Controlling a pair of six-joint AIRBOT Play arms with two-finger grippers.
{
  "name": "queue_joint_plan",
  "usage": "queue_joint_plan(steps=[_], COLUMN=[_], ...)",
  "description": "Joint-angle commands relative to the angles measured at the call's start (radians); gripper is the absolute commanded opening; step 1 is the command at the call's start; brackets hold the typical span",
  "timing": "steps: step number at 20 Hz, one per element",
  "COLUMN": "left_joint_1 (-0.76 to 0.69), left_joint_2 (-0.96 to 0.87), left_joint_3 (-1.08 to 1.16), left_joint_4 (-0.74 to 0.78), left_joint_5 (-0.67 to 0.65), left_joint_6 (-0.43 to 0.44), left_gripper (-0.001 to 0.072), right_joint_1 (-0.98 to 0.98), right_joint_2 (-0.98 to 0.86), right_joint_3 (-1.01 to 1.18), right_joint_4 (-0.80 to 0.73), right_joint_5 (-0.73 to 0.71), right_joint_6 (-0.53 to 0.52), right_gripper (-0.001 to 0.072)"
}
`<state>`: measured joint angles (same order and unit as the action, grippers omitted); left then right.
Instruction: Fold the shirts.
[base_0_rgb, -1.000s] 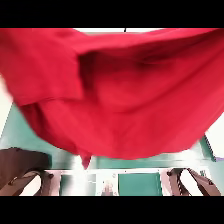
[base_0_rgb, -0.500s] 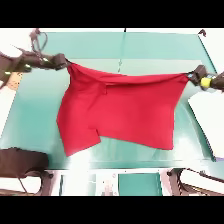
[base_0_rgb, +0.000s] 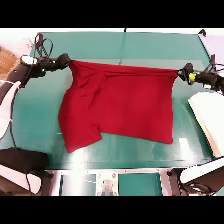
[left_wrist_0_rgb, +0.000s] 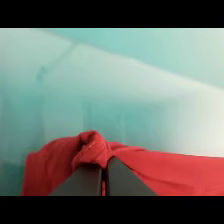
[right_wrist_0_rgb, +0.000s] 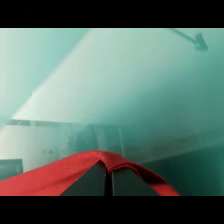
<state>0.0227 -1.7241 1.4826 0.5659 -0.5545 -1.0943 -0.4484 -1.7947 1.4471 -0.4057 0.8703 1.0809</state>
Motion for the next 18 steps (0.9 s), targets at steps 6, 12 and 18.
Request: queue_joint_plan(steps=[6, 12, 18], left_joint_1=[0.001, 0.129, 0.288], left_joint_2=[-0.008, 0.053, 0.092], left_joint_3=[0.013, 0.021, 0.028], left_joint_4=[0.004, 0.011, 0.213], left_joint_5=[-0.043, -0.345, -0.753], left_joint_6=[0.029, 0.031, -0.051], left_gripper=[0.0675, 0.0029, 0.0022], right_joint_1=[0.028, -0.114, -0.197], right_joint_2=[-0.053, -0.042, 0.183], right_joint_3=[0.089, 0.087, -0.159], right_joint_4=[0.002, -0.021, -0.357], right_joint_5=[0.077, 0.397, 0.445], right_joint_6=[0.0, 0.084, 0.12], right_gripper=[0.0215, 0.0066, 0.0014])
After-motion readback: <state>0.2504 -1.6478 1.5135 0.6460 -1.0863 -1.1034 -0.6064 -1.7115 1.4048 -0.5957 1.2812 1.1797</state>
